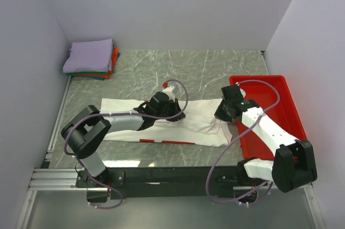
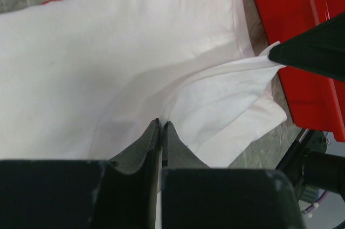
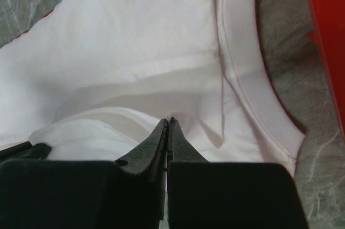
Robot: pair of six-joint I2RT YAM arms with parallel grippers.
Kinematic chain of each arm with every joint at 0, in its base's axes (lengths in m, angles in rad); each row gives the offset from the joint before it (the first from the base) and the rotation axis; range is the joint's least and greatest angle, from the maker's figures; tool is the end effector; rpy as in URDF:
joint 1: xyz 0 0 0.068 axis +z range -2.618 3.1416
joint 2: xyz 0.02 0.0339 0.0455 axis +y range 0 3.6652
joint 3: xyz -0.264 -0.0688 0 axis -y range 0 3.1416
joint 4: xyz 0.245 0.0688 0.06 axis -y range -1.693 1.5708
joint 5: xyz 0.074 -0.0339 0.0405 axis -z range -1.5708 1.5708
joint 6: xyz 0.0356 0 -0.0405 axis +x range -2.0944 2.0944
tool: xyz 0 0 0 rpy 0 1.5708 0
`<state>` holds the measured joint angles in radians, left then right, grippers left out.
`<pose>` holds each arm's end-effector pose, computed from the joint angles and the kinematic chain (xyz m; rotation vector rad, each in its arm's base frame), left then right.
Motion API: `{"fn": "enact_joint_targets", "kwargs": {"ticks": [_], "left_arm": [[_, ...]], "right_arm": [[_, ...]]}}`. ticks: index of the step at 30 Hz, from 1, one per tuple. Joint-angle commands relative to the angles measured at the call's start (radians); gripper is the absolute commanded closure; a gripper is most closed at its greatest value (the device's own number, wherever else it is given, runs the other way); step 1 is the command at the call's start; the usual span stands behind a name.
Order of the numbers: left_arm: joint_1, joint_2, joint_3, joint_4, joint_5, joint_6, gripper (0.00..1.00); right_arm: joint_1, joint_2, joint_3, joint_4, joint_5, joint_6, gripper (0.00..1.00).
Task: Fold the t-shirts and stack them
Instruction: Fold the tshirt
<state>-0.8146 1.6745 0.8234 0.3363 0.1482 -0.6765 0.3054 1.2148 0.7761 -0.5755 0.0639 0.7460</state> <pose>0.2356 -0.2575 0.1776 0.2533 2.2457 -1.0164 0.2230 0.0679 0.2182 0.5942 2.5443 0.3024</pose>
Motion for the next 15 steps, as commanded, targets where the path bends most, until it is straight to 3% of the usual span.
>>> {"fn": "enact_joint_targets", "kwargs": {"ticks": [1, 15], "left_arm": [[0.008, 0.030, 0.048, 0.035, -0.016, -0.014, 0.94], [0.049, 0.096, 0.086, 0.036, -0.036, -0.015, 0.93]], "right_arm": [[0.004, 0.043, 0.057, 0.026, 0.057, -0.014, 1.00], [0.001, 0.224, 0.213, 0.014, 0.158, -0.037, 0.97]]}}
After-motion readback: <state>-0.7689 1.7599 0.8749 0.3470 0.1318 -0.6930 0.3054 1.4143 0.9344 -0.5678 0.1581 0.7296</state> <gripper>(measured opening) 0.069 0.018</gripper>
